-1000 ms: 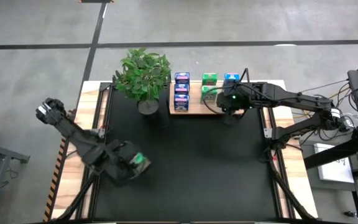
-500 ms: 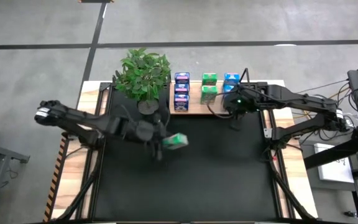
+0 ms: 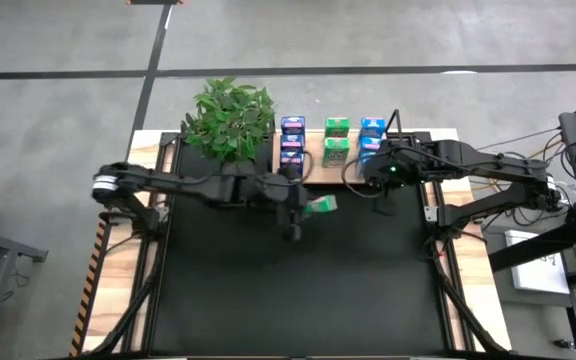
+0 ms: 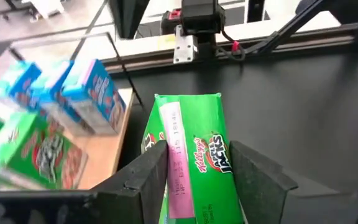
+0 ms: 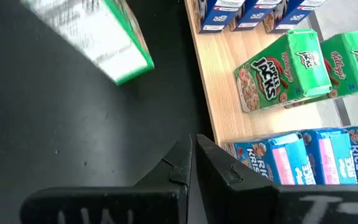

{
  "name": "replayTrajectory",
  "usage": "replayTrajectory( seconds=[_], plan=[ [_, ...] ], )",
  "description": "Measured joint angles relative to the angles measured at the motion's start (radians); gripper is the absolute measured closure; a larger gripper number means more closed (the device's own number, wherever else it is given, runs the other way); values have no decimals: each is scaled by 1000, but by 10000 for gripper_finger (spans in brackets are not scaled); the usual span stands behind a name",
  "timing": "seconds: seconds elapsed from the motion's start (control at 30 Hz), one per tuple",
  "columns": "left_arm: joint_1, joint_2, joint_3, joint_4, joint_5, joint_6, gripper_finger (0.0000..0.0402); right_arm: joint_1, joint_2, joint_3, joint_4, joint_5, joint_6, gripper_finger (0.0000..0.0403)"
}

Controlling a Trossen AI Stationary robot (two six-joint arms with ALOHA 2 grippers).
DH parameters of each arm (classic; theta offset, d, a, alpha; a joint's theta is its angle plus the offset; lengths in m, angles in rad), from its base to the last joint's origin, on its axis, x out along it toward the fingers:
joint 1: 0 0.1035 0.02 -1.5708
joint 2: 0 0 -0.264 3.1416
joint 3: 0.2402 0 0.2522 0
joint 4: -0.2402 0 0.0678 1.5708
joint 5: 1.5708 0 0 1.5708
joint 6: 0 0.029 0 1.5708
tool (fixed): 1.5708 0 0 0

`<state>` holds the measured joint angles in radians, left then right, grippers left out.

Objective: Stack cereal on shelf
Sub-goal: Put the green cereal box on the shelf aligned with the other green cereal boxes

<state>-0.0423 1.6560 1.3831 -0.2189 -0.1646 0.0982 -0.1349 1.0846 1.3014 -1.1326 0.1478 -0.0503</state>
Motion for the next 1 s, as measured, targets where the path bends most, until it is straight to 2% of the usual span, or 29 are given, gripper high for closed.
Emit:
replayTrajectory(
  seconds=[0.17,0.33,0.5,0.6,0.73,1.0],
  plan=[
    [29,121,139,-38,-3,94,257,0,-14,-1,-25,1,10,390],
    [91,203,209,-43,-5,129,258,0,-31,-2,-41,1,26,390],
    [159,254,225,-39,-3,133,258,0,-41,-3,-40,1,26,390],
    [188,275,225,-28,40,137,258,0,-43,-3,-39,1,26,390],
    [212,290,225,-15,85,125,258,0,-43,-3,-39,1,26,390],
    [237,319,225,18,89,119,258,0,-43,-3,-38,2,32,390]
  ],
)
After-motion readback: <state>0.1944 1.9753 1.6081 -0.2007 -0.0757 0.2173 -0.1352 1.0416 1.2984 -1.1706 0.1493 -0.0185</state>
